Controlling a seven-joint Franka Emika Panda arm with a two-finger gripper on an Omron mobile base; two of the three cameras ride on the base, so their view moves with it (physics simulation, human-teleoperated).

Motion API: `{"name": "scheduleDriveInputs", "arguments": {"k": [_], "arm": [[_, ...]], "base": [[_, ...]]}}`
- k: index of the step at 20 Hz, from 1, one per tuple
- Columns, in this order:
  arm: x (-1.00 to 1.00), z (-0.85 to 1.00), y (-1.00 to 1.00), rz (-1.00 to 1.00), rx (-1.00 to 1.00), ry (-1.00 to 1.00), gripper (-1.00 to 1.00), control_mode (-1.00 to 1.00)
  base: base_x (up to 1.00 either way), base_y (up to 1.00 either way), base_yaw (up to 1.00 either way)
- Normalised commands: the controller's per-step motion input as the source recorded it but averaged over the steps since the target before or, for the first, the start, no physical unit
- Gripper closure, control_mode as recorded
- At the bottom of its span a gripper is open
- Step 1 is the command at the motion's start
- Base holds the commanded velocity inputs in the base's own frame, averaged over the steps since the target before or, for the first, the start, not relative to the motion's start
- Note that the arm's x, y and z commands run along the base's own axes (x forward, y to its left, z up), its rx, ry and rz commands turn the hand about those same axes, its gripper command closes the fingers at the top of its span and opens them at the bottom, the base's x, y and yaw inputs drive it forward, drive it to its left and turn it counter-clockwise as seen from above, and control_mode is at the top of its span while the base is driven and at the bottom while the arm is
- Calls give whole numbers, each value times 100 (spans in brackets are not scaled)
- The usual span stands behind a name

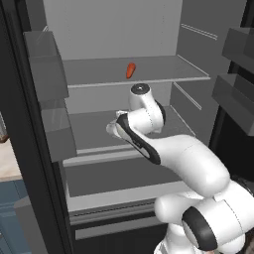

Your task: Transport the steak from the fridge to the microwave and turn on the microwave.

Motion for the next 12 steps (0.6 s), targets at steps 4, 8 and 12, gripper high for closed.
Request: {"name": "scheduleDriveInputs", "arguments": {"k": [4, 8, 12], "arm": [[45, -2, 2, -2, 0, 0, -100, -100], [33, -3, 0, 0, 0, 0, -100, -100], [21, -12, 0, 0, -2, 0, -100, -100]], "base": [[0, 0, 0], [0, 0, 0], [0, 0, 0]]}}
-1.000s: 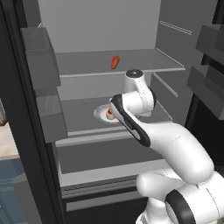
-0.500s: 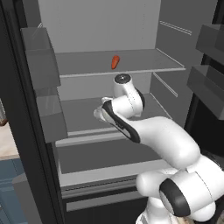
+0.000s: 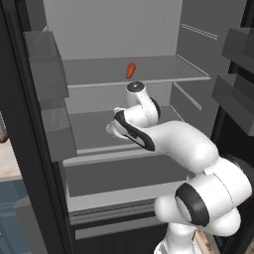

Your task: Transport the steak from the fridge to the microwave and turn on the microwave.

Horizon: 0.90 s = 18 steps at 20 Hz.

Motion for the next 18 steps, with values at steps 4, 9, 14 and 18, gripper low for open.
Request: {"name": "scheduleDriveInputs", "arguments": {"k": [4, 9, 14, 18], "arm": [[23, -17, 0, 0, -2, 0, -100, -100], [26, -16, 0, 0, 0, 0, -100, -100], [24, -12, 0, 0, 0, 0, -100, -100], [19, -11, 1, 0, 0, 0, -100, -100]], "base": [[0, 0, 0], [0, 0, 0], [0, 0, 0], [0, 0, 0]]}}
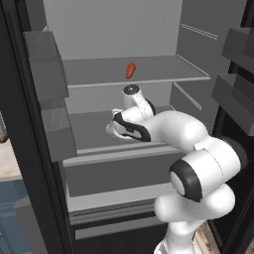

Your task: Transport the steak from the fridge to the microwave and turn on the microwave.

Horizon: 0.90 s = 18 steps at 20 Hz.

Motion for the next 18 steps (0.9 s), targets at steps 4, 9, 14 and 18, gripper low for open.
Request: {"name": "scheduleDriveInputs", "arguments": {"k": [4, 9, 14, 18], "arm": [[17, -10, 3, 0, 0, 0, -100, -100], [18, -8, 0, 0, 0, 0, -100, -100], [23, -9, 4, 0, 0, 0, -100, -100], [23, -9, 7, 0, 0, 0, -100, -100]], "base": [[0, 0, 0], [0, 0, 0], [0, 0, 0], [0, 0, 0]]}}
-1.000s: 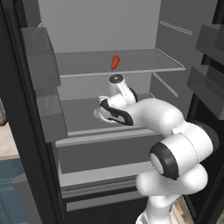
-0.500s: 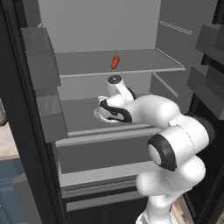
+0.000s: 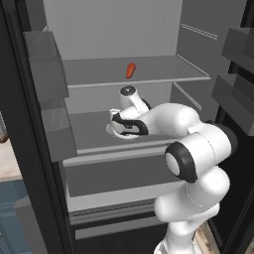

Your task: Transport the steak from the fridge to the microwave and turn on the microwave.

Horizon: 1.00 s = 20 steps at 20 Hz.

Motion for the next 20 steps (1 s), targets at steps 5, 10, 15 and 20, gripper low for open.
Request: {"name": "scheduleDriveInputs", "arguments": {"k": [5, 10, 15, 20], "arm": [[19, -11, 8, 0, 0, 0, -100, -100], [15, -11, 3, 0, 0, 0, -100, -100], [5, -12, 0, 0, 0, 0, -100, -100], [0, -10, 0, 0, 0, 0, -100, -100]], "base": [[0, 0, 0], [0, 0, 0], [0, 0, 0], [0, 0, 0]]}}
